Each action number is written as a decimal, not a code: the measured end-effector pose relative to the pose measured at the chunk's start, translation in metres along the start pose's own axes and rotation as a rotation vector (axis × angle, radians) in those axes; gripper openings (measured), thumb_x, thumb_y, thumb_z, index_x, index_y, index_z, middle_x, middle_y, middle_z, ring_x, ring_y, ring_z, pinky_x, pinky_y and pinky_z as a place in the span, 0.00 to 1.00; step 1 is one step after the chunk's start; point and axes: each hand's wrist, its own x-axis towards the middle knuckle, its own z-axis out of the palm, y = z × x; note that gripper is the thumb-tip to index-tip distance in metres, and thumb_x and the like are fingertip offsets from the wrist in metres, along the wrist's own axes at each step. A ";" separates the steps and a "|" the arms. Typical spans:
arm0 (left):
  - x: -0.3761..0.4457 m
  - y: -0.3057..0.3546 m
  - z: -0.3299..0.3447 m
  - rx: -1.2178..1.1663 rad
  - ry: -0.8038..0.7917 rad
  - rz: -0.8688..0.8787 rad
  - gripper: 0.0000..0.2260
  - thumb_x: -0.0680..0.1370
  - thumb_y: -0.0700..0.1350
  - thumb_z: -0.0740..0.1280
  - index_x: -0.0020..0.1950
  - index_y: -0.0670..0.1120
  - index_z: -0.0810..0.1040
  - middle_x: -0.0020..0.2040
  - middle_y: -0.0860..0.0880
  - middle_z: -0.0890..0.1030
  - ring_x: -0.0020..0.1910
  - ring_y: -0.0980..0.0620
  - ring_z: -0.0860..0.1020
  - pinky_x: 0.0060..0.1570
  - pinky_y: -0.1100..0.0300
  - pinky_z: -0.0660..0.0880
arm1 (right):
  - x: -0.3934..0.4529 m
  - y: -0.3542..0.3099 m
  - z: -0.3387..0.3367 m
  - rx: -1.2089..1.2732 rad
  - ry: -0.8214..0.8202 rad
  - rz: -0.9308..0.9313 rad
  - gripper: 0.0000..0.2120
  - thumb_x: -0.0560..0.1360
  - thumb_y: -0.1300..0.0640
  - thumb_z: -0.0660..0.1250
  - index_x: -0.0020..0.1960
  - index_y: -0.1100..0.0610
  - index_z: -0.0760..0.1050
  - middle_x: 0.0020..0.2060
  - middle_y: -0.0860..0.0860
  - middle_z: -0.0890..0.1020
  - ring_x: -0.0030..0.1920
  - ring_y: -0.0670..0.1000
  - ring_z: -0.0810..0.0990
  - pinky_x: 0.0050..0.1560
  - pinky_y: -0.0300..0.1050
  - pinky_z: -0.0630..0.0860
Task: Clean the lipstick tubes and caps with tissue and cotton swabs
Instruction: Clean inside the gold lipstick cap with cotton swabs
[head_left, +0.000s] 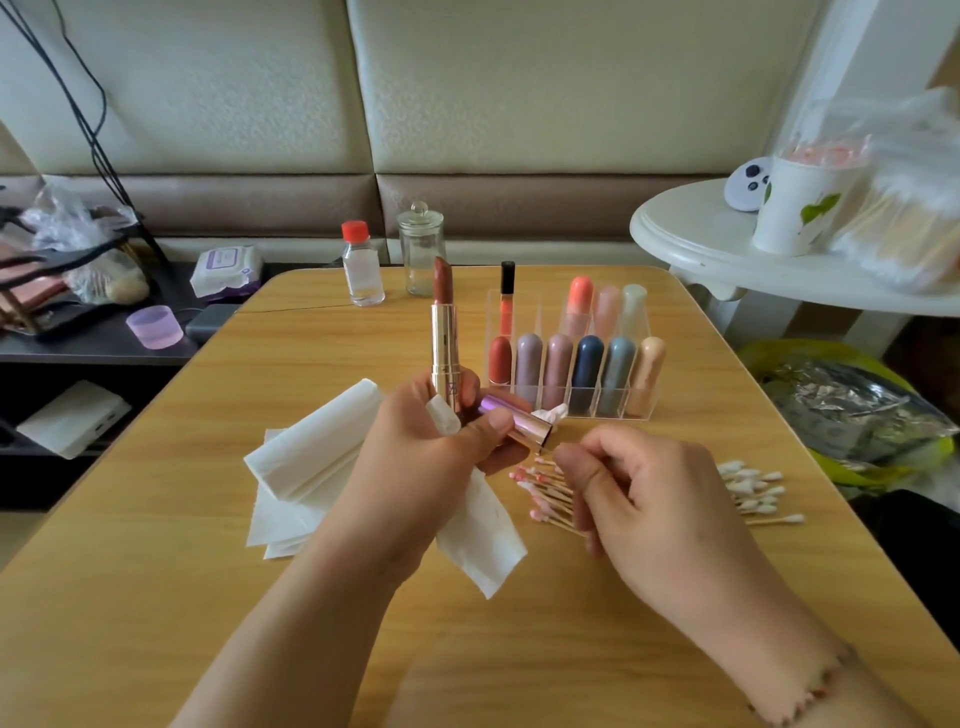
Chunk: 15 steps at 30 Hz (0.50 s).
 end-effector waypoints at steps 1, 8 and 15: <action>0.000 0.000 0.000 -0.002 0.002 0.000 0.11 0.76 0.29 0.66 0.42 0.42 0.69 0.34 0.48 0.80 0.41 0.48 0.84 0.46 0.56 0.81 | 0.000 -0.002 0.000 -0.015 -0.022 -0.017 0.16 0.78 0.48 0.65 0.32 0.47 0.72 0.24 0.39 0.77 0.27 0.42 0.79 0.29 0.36 0.72; -0.001 0.004 0.001 0.059 -0.031 0.017 0.11 0.76 0.29 0.67 0.41 0.42 0.70 0.36 0.47 0.83 0.41 0.47 0.84 0.46 0.54 0.81 | 0.001 0.001 -0.003 0.036 0.046 -0.011 0.14 0.78 0.49 0.64 0.35 0.51 0.75 0.26 0.45 0.77 0.26 0.44 0.75 0.26 0.32 0.66; 0.000 0.003 0.000 0.069 -0.021 0.016 0.10 0.76 0.30 0.67 0.42 0.42 0.70 0.35 0.48 0.82 0.40 0.47 0.84 0.47 0.52 0.82 | 0.001 0.001 -0.003 0.178 -0.021 0.014 0.14 0.80 0.56 0.65 0.35 0.52 0.76 0.23 0.40 0.75 0.24 0.42 0.73 0.28 0.29 0.66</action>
